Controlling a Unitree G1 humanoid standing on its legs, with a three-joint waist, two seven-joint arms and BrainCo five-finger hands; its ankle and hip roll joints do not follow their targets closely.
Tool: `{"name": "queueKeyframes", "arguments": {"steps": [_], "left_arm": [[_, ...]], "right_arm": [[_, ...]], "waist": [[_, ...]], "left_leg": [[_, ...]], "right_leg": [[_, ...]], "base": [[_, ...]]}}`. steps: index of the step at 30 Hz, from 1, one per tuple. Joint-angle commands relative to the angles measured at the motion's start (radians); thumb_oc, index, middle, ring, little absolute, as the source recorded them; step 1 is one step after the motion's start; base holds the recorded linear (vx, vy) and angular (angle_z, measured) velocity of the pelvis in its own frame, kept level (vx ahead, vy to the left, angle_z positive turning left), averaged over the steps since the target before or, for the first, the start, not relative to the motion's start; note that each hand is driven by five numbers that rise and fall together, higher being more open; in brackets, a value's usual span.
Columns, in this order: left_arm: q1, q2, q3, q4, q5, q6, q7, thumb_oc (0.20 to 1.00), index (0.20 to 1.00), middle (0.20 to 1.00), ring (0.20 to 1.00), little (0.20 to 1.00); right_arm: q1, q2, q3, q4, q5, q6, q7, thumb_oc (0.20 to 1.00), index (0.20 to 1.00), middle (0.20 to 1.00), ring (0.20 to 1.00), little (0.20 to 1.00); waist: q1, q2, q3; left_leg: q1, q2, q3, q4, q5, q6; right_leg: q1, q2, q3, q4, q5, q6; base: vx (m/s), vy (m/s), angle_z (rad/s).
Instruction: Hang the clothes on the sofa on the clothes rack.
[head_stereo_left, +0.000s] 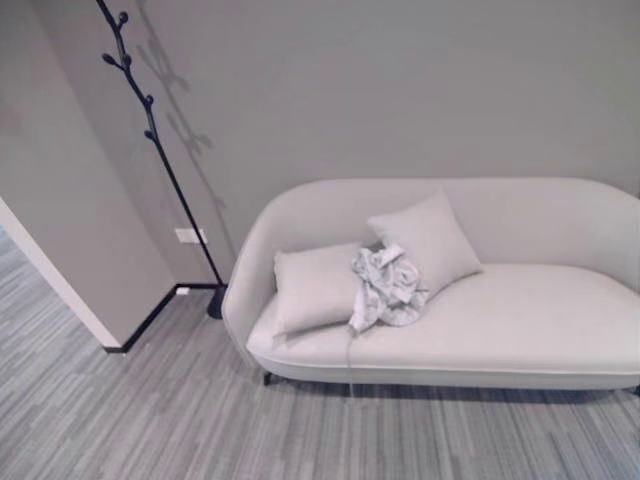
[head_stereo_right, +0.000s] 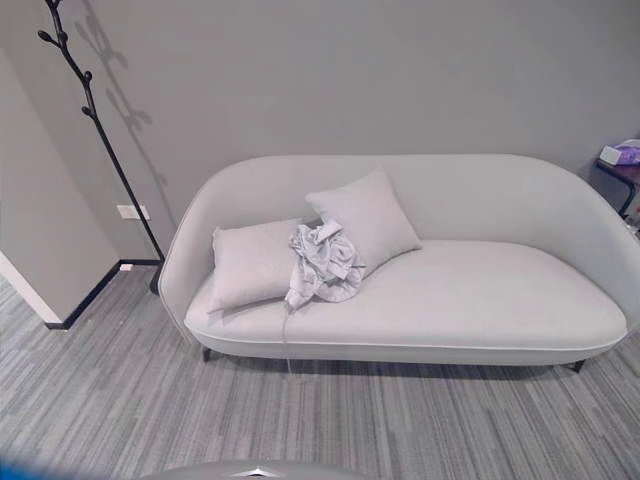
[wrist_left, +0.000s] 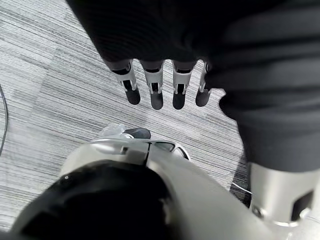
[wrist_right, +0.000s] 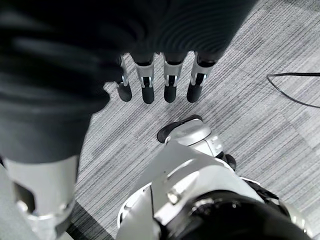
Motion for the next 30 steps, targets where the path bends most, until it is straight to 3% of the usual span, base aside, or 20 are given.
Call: {"name": "queueKeyframes", "arguments": {"steps": [1,19,20,21,22,23,24,25,26,28,29,30], "left_arm": [[-0.063,-0.031,0.012,0.044,0.039,-0.007,-0.007,1.0,1.0,1.0,1.0,1.0],[-0.061,-0.023,0.02,0.042,0.032,-0.006,-0.004,1.0,1.0,1.0,1.0,1.0],[-0.063,-0.023,0.019,0.039,0.025,-0.007,-0.003,1.0,1.0,1.0,1.0,1.0],[-0.077,-0.021,0.014,0.025,-0.001,-0.014,0.01,1.0,1.0,1.0,1.0,1.0],[-0.078,-0.021,0.014,0.025,-0.001,-0.014,0.01,1.0,1.0,1.0,1.0,1.0],[-0.086,-0.022,0.012,0.015,-0.013,-0.016,0.014,1.0,1.0,1.0,1.0,1.0],[-0.094,-0.023,0.015,0.001,-0.044,-0.019,0.023,1.0,1.0,1.0,1.0,1.0],[-0.094,-0.023,0.015,0.001,-0.044,-0.019,0.023,1.0,1.0,1.0,1.0,1.0],[-0.097,-0.023,0.025,-0.002,-0.071,-0.019,0.027,1.0,1.0,1.0,1.0,1.0],[-0.093,-0.027,0.043,-0.004,-0.1,-0.017,0.026,1.0,1.0,1.0,1.0,1.0],[-0.087,-0.031,0.064,0.004,-0.131,-0.017,0.032,1.0,1.0,1.0,1.0,1.0],[-0.084,-0.034,0.076,0.011,-0.148,-0.018,0.035,1.0,1.0,1.0,1.0,1.0]], "right_arm": [[-0.098,0.045,-0.005,0.09,-0.041,-0.013,0.011,1.0,1.0,1.0,1.0,1.0],[-0.096,0.042,0.013,0.077,-0.08,-0.019,0.013,1.0,1.0,1.0,1.0,1.0],[-0.098,0.041,0.013,0.077,-0.081,-0.02,0.013,1.0,1.0,1.0,1.0,1.0],[-0.11,0.034,0.014,0.074,-0.084,-0.024,0.008,1.0,1.0,1.0,1.0,1.0],[-0.11,0.034,0.014,0.074,-0.084,-0.024,0.008,1.0,1.0,1.0,1.0,1.0],[-0.114,0.032,0.015,0.074,-0.088,-0.025,0.005,1.0,1.0,1.0,1.0,1.0],[-0.118,0.023,0.017,0.073,-0.095,-0.023,0.0,1.0,1.0,1.0,1.0,1.0],[-0.118,0.023,0.017,0.073,-0.095,-0.023,0.0,1.0,1.0,1.0,1.0,1.0],[-0.12,0.016,0.017,0.073,-0.098,-0.022,-0.004,1.0,1.0,1.0,1.0,1.0],[-0.119,0.007,0.022,0.064,-0.111,-0.02,-0.008,1.0,1.0,1.0,1.0,1.0],[-0.115,0.006,0.031,0.055,-0.126,-0.023,-0.01,1.0,1.0,1.0,1.0,1.0],[-0.113,0.006,0.038,0.052,-0.136,-0.027,-0.011,1.0,1.0,1.0,1.0,1.0]], "waist": [[-0.009,-0.027,0.038],[-0.011,-0.027,0.039],[-0.011,-0.03,0.044],[-0.006,-0.041,0.074],[-0.007,-0.04,0.073],[-0.002,-0.043,0.092],[0.011,-0.041,0.115],[0.011,-0.041,0.115],[0.012,-0.036,0.119],[0.015,-0.045,0.115],[0.02,-0.047,0.106],[0.026,-0.039,0.105]], "left_leg": [[0.024,-0.014,-0.06,-0.082,0.04,-0.041],[0.027,0.002,-0.057,-0.055,0.039,-0.054],[0.006,0.011,-0.059,-0.011,0.028,-0.056],[-0.095,0.042,-0.067,0.153,0.006,-0.076],[-0.096,0.043,-0.068,0.155,0.005,-0.076],[-0.151,0.07,-0.078,0.251,0.017,-0.093],[-0.226,0.113,-0.117,0.372,0.101,-0.132],[-0.226,0.113,-0.117,0.372,0.101,-0.132],[-0.247,0.126,-0.127,0.375,0.135,-0.145],[-0.262,0.132,-0.118,0.299,0.126,-0.128],[-0.247,0.132,-0.125,0.177,0.137,-0.116],[-0.257,0.145,-0.139,0.088,0.185,-0.123]], "right_leg": [[0.114,-0.023,-0.07,-0.229,0.123,0.069],[0.128,-0.01,-0.069,-0.229,0.106,0.057],[0.129,-0.008,-0.068,-0.229,0.102,0.053],[0.13,-0.005,-0.067,-0.229,0.09,0.033],[0.13,-0.005,-0.067,-0.229,0.09,0.033],[0.132,0.0,-0.069,-0.229,0.08,0.018],[0.146,0.016,-0.074,-0.229,0.057,-0.003],[0.146,0.016,-0.074,-0.229,0.057,-0.003],[0.148,0.023,-0.083,-0.229,0.049,-0.005],[0.148,0.011,-0.088,-0.229,0.049,0.005],[0.145,0.004,-0.087,-0.229,0.046,0.018],[0.15,0.009,-0.084,-0.229,0.036,0.024]], "base": [[0.0,0.0,0.0],[0.0,-0.017,0.0],[-0.09,-0.107,0.01],[-0.09,-0.108,-0.01],[-0.12,-0.123,0.01],[-0.05,-0.088,0.0],[-0.05,-0.088,0.0],[0.02,-0.039,0.11],[0.06,0.018,0.12],[0.16,0.091,-0.03],[0.27,0.173,-0.13],[0.22,0.132,-0.06]]}}
